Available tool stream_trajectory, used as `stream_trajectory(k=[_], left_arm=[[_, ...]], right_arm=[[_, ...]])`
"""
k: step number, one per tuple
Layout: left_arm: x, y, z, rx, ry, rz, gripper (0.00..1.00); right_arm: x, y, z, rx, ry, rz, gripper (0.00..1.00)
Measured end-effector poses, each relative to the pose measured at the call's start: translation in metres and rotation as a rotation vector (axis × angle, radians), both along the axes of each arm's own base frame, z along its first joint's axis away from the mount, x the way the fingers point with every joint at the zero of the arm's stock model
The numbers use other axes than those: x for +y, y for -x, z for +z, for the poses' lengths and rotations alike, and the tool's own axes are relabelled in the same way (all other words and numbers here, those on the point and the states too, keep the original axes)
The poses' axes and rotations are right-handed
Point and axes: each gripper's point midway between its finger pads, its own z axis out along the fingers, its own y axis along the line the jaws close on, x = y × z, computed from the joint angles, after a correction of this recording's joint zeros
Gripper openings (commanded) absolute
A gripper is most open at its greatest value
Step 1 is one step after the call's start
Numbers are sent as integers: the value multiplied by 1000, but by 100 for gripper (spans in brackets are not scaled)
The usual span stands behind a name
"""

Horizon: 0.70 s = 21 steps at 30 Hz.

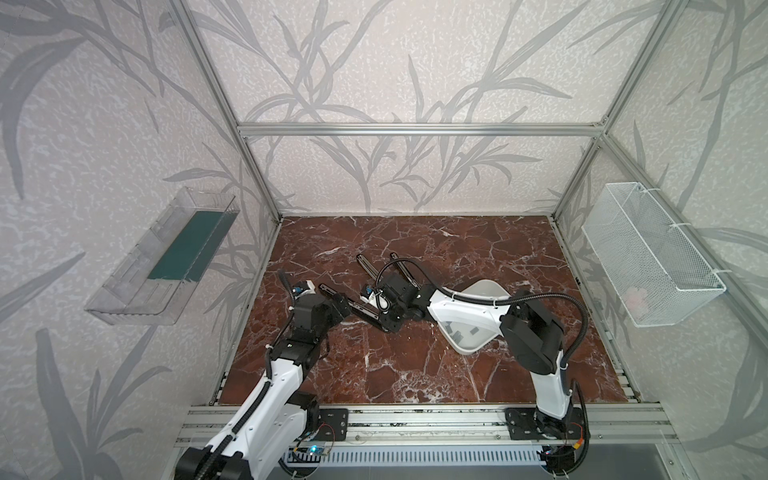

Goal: Load the staples into the stapler

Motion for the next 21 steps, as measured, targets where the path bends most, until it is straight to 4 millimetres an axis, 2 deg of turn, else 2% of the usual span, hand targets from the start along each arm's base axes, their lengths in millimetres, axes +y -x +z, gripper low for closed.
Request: stream_trajectory(k=[21], left_arm=[[0,2,-5,10,-1,0,93]], right_arm=[[1,2,0,0,0,5,0]])
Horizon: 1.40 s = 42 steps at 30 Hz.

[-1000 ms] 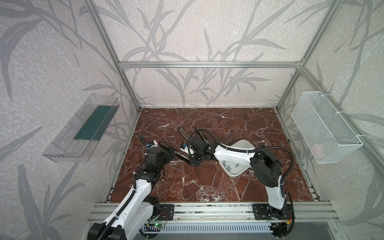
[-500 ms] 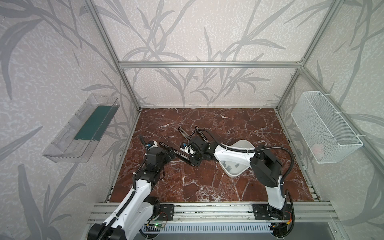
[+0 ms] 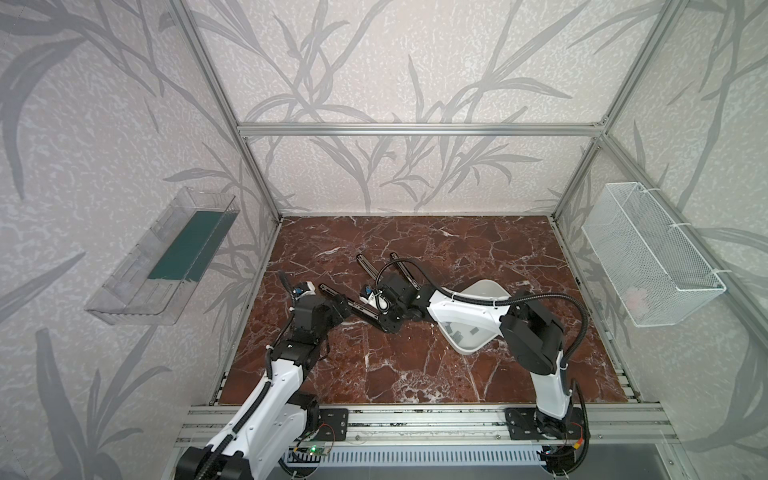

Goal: Load the staples into the stapler

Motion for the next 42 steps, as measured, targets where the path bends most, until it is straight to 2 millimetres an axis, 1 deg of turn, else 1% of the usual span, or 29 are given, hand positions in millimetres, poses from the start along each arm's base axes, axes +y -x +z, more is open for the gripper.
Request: stream_trajectory(k=[6,13,17,34,37,42], left_arm=[[0,0,1,-2,0,0,93],[0,0,2,-6,1,0,93],[0,0,2,-8,1,1,93],[1,0,2,-7,-3,3,94],[3,1,1,-5,-18,7,94],[7,2,-3,13,-37,15,95]], right_arm=[[0,0,-1,0,1,1,0],[1,0,-8,8,10,1,0],[4,-2,-8,6,6,2,0],[3,-3,-5,-3,10,1,0],[7,-5,2,-10,0,1,0],[21,-14,26,-45,-51,2,0]])
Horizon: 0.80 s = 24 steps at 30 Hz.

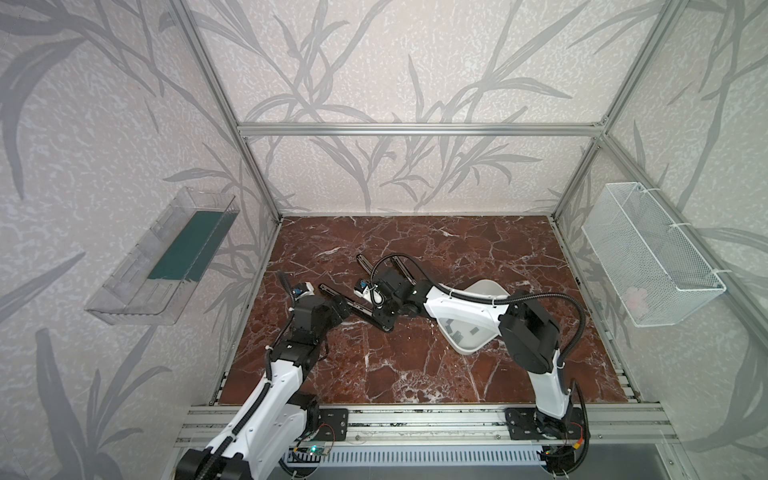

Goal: Load the staples into the stapler

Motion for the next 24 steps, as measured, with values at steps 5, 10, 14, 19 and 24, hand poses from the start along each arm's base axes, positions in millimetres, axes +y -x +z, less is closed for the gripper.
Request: stream_trajectory(k=[5,10,14,19,24], left_arm=[[2,0,-10,39,-11,2,95],[2,0,-16,60,-15,1,94],[2,0,-17,62,-18,0,95],[3,0,-17,62,-19,1,94],[3,0,-16,60,-19,1,94]], right_arm=[[9,-6,7,-13,-20,2,0],[9,-5,-14,10,11,4,0],[7,-4,-24,24,32,4,0],[7,-4,-24,25,34,2,0],[6,-4,-25,24,38,0,0]])
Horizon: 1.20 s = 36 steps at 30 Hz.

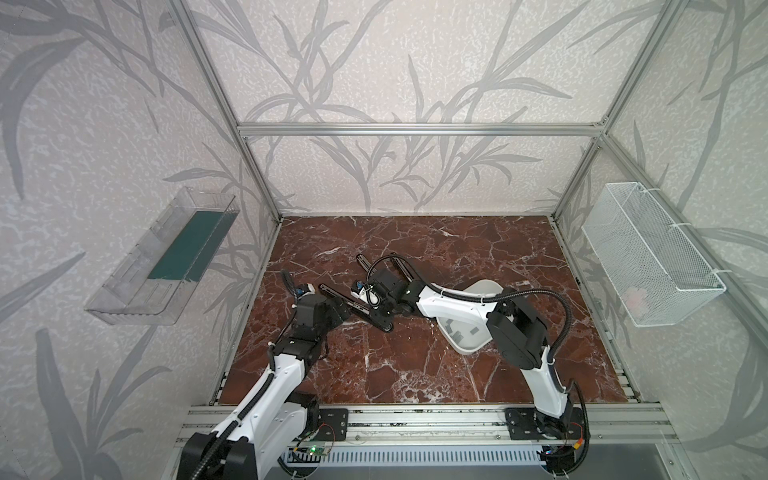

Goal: Load the staples into the stapler

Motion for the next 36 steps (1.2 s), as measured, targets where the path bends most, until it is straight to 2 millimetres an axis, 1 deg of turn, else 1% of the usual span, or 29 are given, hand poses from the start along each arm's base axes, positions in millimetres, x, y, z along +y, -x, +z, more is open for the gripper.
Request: stream_trajectory(k=[36], left_arm=[[0,0,0,-1,0,1,94]], right_arm=[[-2,-1,-10,-1,15,-6,0]])
